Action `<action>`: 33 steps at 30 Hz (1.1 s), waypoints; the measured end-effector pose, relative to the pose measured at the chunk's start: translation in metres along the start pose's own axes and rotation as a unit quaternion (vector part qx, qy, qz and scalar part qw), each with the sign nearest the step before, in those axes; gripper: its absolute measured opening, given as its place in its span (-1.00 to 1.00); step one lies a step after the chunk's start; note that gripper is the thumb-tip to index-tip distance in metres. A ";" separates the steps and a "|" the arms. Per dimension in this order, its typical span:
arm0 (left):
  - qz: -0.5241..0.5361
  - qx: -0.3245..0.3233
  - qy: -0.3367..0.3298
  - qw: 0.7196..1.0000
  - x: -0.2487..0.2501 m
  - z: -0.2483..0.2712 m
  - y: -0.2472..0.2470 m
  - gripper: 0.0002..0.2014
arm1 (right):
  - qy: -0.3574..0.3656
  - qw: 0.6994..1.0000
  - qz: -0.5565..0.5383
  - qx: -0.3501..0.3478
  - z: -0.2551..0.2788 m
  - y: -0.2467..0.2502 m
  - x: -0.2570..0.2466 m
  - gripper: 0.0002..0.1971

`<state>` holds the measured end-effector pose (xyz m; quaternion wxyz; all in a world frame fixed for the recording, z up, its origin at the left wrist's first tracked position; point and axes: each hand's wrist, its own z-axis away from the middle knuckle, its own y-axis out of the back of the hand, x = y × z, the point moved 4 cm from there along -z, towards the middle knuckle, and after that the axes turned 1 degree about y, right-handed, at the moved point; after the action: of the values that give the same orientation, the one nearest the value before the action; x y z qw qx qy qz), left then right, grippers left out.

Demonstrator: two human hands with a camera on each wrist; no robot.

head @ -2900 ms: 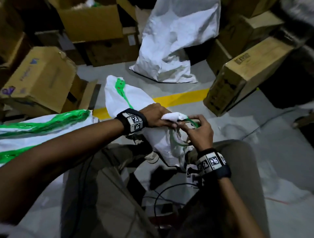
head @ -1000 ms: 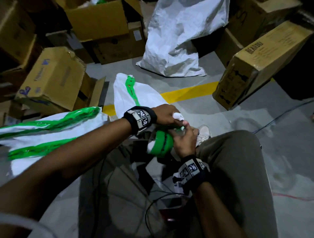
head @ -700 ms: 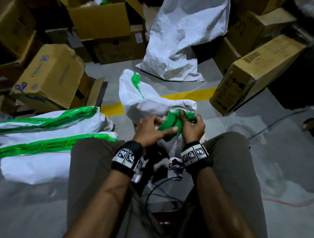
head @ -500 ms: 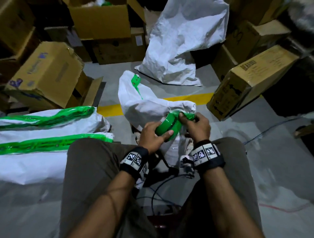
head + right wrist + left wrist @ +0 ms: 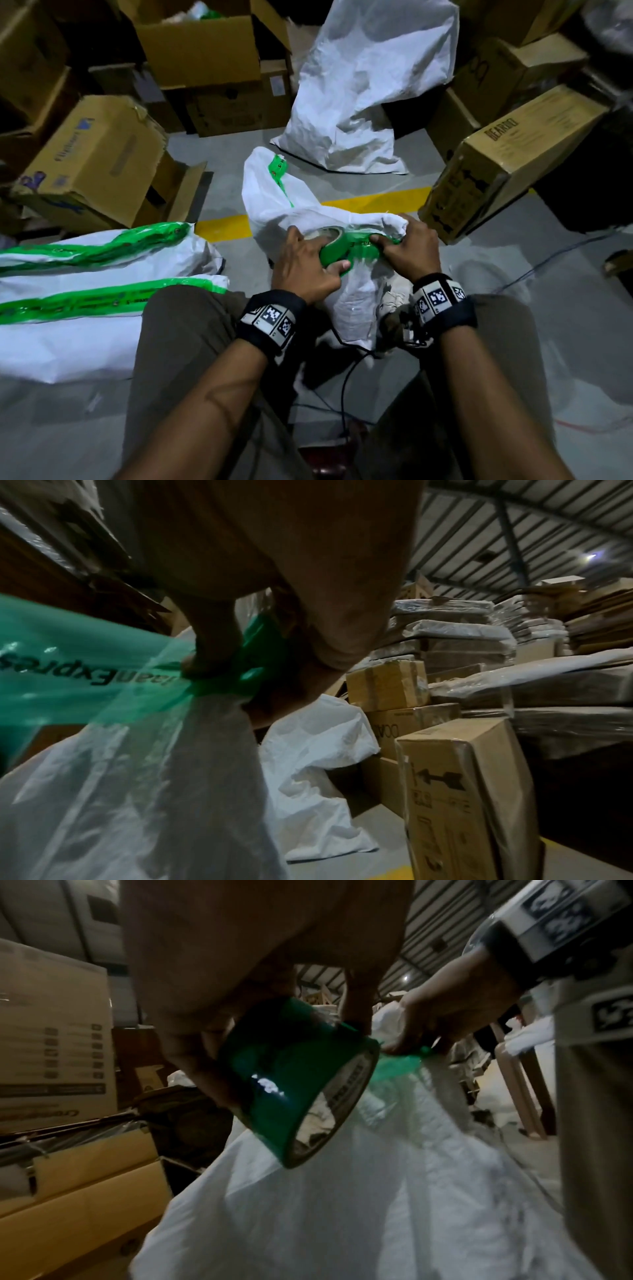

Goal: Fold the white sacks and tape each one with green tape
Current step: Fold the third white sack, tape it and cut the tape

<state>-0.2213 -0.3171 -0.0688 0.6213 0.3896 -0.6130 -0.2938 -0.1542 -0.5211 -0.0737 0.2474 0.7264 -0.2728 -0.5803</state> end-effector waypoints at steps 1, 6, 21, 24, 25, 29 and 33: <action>-0.025 0.035 -0.007 0.999 0.002 -0.001 0.004 -0.48 | -0.010 1.000 0.002 0.010 0.001 0.006 0.005 -0.67; -0.131 0.133 -0.001 0.982 0.004 -0.024 0.012 -0.51 | -0.034 0.999 -0.007 0.026 0.015 0.020 0.024 -0.68; -0.134 0.111 -0.066 0.983 -0.008 -0.008 -0.079 -0.69 | 0.073 0.985 0.129 -0.087 0.014 0.035 0.009 -0.48; -0.132 0.122 -0.062 0.982 -0.023 -0.001 -0.079 -0.70 | 0.080 0.975 0.137 -0.158 -0.018 -0.001 -0.046 -0.49; -0.129 0.121 -0.061 0.982 -0.028 0.001 -0.079 -0.68 | 0.059 0.963 0.161 -0.208 -0.033 -0.020 -0.057 -0.49; -0.155 0.148 -0.081 0.973 -0.040 0.011 -0.075 -0.58 | 0.018 0.855 0.278 -0.439 -0.067 -0.085 -0.081 -0.33; -0.209 0.197 -0.082 0.954 -0.037 0.022 -0.064 -0.59 | -0.024 0.786 0.322 -0.527 -0.056 -0.115 -0.058 -0.48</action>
<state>-0.2390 -0.3219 -0.1439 0.4044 0.5982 -0.6127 -0.3212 -0.0971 -0.3948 -0.0992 0.7578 0.3387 -0.1480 -0.5377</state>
